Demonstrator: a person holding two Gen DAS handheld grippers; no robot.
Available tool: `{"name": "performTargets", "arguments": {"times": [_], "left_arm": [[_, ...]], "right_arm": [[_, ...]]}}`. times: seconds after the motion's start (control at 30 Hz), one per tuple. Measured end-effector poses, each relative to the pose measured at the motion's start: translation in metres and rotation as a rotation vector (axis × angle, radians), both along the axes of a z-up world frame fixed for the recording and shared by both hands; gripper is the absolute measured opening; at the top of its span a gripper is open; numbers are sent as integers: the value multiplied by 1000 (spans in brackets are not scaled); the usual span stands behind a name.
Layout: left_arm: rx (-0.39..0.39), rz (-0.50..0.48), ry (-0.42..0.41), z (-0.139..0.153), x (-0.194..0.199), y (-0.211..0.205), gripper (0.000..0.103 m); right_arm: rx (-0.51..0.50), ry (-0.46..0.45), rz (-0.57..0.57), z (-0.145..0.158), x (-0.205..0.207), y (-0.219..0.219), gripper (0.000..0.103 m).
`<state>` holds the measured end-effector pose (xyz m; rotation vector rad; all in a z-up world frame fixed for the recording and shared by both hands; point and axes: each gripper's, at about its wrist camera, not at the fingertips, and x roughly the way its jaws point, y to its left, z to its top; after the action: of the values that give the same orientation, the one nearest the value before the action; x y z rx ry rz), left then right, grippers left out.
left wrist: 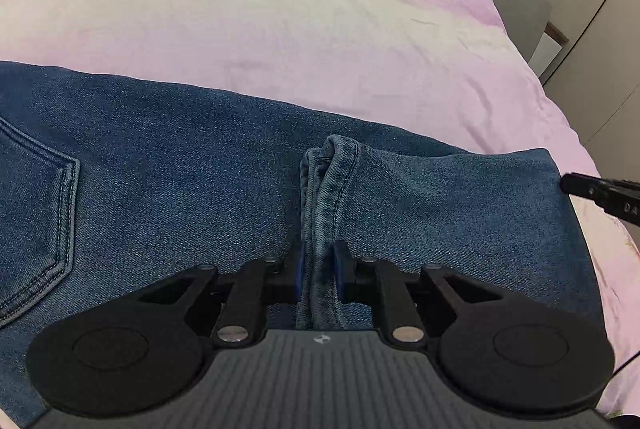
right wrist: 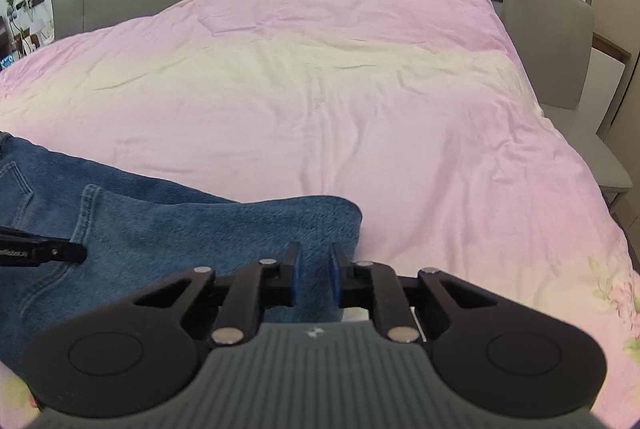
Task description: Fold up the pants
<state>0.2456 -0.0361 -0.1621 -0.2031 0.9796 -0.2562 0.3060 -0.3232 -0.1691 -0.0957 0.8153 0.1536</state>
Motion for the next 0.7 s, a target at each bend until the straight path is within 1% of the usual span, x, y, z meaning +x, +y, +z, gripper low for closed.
{"name": "performTargets", "arguments": {"times": [0.1, 0.23, 0.3, 0.37, 0.4, 0.47, 0.5, 0.53, 0.57, 0.63, 0.7], "left_arm": [[-16, -6, 12, -4, 5, 2, 18], [-37, 3, 23, -10, 8, 4, 20], [-27, 4, 22, -10, 6, 3, 20], [-23, 4, 32, -7, 9, 1, 20], [-21, 2, 37, -6, 9, 1, 22], [-14, 2, 37, 0, 10, 1, 24], [4, 2, 31, 5, 9, -2, 29], [27, 6, 20, 10, 6, -4, 31], [49, 10, -2, 15, 1, -5, 31], [68, 0, -36, 26, -14, -7, 31], [53, -2, -53, 35, -31, -7, 31]], "right_arm": [[-16, 43, -6, -22, 27, -2, 7], [-38, 96, -10, -51, 42, -1, 4], [-31, 104, -13, -53, 45, -3, 4], [-35, 107, -13, -45, 44, -4, 5], [-42, 100, -13, -37, 38, -2, 5], [-46, 82, -4, -22, 20, 2, 11], [-39, 75, 9, -13, 5, 6, 13], [-29, 68, 26, -7, -9, 9, 12], [-33, 58, 38, -2, -25, 14, 12], [-48, 36, 59, 7, -61, 25, 13], [-32, 27, 62, 11, -91, 31, 12]]}}
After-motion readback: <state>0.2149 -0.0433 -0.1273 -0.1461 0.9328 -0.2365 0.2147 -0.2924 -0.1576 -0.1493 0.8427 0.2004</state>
